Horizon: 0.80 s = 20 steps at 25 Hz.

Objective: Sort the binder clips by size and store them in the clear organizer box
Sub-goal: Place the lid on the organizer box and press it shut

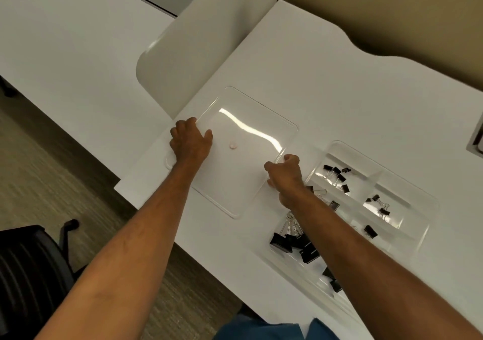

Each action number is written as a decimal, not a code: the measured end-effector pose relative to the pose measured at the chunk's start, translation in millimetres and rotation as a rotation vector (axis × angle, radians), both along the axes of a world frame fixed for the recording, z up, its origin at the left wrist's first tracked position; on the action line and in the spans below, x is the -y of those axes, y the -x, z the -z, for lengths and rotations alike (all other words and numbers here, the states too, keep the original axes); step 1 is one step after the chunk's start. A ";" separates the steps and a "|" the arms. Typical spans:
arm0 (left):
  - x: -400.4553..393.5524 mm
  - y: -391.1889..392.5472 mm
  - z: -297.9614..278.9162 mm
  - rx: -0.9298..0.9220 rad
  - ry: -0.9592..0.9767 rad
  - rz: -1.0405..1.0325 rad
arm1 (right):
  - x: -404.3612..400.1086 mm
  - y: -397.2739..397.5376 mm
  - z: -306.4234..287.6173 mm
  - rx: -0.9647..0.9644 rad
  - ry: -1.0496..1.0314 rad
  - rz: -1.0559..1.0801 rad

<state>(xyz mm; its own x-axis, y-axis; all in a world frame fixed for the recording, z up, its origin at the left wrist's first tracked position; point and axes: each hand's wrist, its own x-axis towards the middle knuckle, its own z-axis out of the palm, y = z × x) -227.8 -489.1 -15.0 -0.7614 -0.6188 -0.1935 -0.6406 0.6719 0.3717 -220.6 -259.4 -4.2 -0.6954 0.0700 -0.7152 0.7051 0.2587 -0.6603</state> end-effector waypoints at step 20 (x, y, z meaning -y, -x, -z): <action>-40.8 43.2 -152.8 -0.523 -0.426 -0.116 | -50.0 27.4 -137.0 -0.395 0.178 0.199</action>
